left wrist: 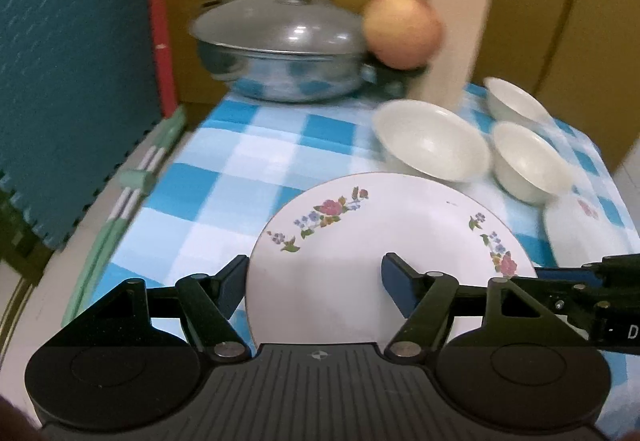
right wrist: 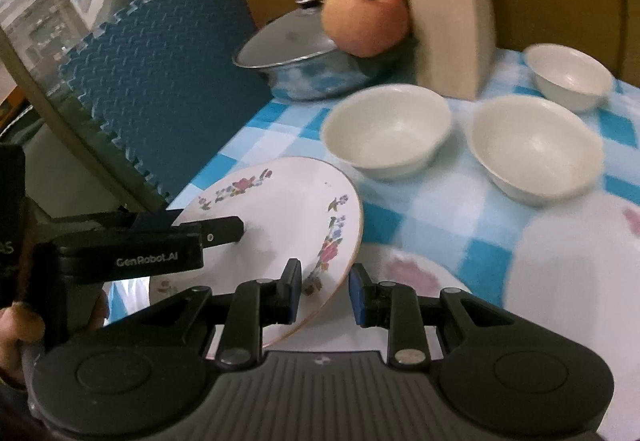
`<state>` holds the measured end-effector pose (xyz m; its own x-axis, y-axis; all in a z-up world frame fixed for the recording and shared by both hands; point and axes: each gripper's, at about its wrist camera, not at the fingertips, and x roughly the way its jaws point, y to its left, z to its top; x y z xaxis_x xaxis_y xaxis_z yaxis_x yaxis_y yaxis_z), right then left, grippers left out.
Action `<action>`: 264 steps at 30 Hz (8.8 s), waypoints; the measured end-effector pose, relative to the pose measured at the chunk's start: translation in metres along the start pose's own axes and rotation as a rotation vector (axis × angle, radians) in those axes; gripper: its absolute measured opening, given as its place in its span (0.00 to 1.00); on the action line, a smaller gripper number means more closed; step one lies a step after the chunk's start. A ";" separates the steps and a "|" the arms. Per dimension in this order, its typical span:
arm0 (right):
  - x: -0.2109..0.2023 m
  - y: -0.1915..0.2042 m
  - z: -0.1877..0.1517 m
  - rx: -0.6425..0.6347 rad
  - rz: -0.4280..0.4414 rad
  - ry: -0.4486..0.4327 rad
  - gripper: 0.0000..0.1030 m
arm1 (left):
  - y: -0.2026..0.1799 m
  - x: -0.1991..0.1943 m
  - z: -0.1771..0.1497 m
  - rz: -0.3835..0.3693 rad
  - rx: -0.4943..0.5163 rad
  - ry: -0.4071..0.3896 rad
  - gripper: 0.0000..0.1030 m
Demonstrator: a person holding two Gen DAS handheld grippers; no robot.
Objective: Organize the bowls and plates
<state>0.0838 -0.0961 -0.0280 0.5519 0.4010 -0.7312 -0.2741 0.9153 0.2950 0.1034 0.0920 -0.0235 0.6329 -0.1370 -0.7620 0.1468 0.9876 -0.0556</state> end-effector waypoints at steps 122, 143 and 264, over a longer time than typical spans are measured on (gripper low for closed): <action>-0.096 -0.203 -0.039 0.484 -0.281 -0.008 0.31 | -0.236 0.097 0.020 -0.220 0.304 0.193 0.85; -0.100 -0.203 -0.053 0.458 -0.338 0.063 0.27 | -0.251 0.083 0.000 -0.299 0.424 0.194 0.87; -0.072 -0.073 -0.015 0.239 -0.063 -0.010 0.32 | -0.069 -0.003 0.019 -0.121 0.009 0.076 0.79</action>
<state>0.0524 -0.1925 -0.0062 0.5700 0.3424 -0.7469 -0.0459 0.9209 0.3871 0.1055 0.0232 -0.0051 0.5509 -0.2484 -0.7968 0.2253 0.9635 -0.1446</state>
